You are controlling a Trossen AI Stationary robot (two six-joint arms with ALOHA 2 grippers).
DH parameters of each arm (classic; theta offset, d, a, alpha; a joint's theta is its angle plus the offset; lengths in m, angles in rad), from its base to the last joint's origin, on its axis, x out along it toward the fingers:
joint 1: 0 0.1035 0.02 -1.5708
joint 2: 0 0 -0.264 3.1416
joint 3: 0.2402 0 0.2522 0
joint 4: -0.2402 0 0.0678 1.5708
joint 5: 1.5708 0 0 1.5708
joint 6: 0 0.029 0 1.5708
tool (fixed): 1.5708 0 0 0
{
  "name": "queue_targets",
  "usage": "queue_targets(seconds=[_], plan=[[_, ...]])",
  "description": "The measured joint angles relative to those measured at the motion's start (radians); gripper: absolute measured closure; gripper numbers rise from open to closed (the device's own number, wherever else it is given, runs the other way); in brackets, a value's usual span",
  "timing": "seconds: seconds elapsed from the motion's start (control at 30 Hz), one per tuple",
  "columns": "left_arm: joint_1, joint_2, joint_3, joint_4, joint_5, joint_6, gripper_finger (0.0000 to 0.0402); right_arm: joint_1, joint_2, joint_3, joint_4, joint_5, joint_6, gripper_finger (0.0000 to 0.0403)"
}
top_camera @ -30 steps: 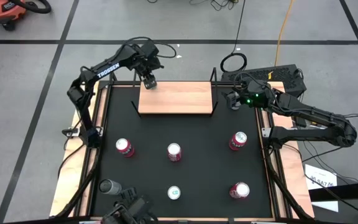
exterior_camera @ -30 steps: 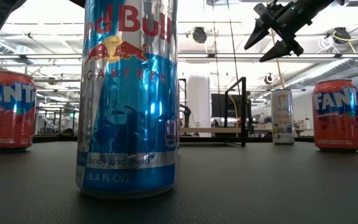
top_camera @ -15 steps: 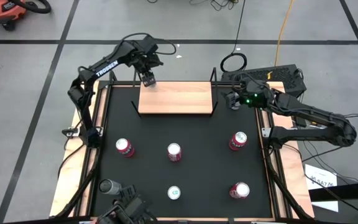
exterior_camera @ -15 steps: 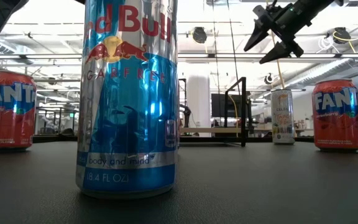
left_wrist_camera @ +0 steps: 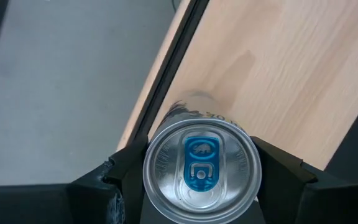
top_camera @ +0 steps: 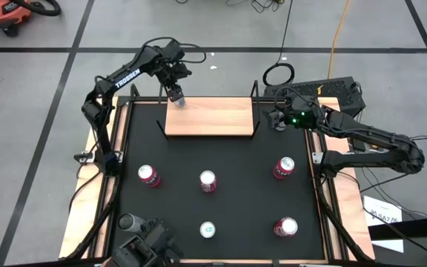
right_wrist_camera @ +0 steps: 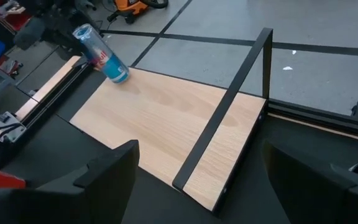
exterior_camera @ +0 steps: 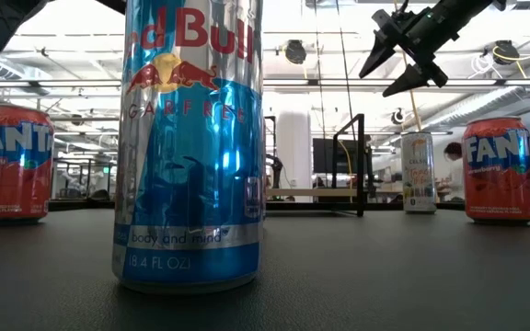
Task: Place canned beverage on shelf
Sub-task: Put the top blue soda can on the shelf
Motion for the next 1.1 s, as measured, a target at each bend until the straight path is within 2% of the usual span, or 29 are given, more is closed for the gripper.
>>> queue_targets(seconds=[0.27,0.57,0.77,0.9,1.1], plan=[[0.004,0.012,0.000,-0.012,0.005,-0.003,0.0171,0.003,0.000,0.000,0.001,-0.020,0.010,0.0074],[0.003,0.012,0.000,-0.014,-0.058,-0.006,0.0098,0.004,0.000,0.000,0.014,-0.043,0.009,0.0060],[-0.004,0.011,0.008,-0.043,-0.087,0.016,0.0084,0.004,0.000,0.000,0.032,-0.043,0.009,0.0058],[-0.014,0.011,0.069,-0.072,-0.128,0.018,0.0083,0.004,0.000,0.000,0.044,-0.043,0.014,0.0058],[-0.028,0.004,0.249,-0.126,-0.148,-0.014,0.0083,0.004,0.000,0.000,0.084,-0.062,0.017,0.0057]])
